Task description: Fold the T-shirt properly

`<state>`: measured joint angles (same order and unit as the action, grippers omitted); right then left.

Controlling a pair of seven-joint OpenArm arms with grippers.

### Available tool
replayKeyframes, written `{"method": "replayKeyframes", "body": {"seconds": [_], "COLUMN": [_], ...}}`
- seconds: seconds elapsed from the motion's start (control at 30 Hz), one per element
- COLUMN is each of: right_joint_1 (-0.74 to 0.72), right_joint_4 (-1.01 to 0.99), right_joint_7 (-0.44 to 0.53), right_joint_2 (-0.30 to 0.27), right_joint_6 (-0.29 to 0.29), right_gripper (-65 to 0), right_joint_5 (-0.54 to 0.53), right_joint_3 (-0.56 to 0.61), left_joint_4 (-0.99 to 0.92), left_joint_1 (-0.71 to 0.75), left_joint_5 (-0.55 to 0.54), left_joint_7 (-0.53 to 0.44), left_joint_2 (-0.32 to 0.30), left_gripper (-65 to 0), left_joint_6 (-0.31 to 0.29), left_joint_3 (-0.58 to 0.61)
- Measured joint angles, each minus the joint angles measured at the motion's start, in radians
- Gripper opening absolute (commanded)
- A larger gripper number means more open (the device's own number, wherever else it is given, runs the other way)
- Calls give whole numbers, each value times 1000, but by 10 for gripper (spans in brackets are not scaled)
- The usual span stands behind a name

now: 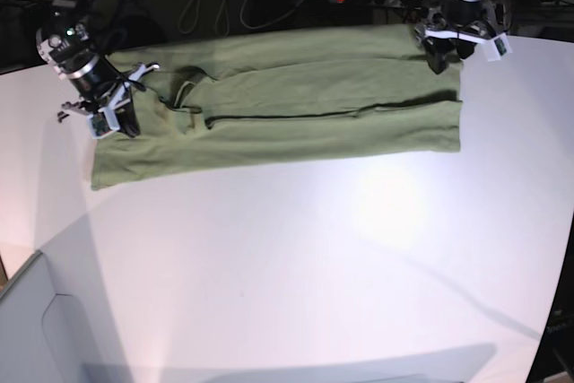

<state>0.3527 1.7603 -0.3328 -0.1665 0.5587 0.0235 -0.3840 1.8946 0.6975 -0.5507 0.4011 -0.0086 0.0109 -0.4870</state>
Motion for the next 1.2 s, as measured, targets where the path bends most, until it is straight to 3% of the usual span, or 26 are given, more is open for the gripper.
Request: {"method": "replayKeyframes", "body": {"seconds": [0.77,0.83,0.97,1.2], "right_joint_1": [0,0,0,0], "right_joint_4": [-2,-2,-2,-2], "right_joint_7": [0,1,1,1], "right_joint_2": [0,0,0,0], "right_joint_6": [0,0,0,0], "right_gripper": [-645,-645,-645,-645], "right_joint_5": [0,0,0,0], "right_joint_3": [1,1,1,1], "left_joint_4": [-87,-87,-87,-128], "left_joint_1": [-50,-50,-56,-80], "left_joint_5": [4,4,4,0], "left_joint_7": [0,0,0,-2], "left_joint_2": [-8,-8,-8,-8], "left_gripper": [-273,-315,-514,-530], "left_joint_6": [3,3,0,-8], "left_joint_3": [-42,-42,-42,-41]}}
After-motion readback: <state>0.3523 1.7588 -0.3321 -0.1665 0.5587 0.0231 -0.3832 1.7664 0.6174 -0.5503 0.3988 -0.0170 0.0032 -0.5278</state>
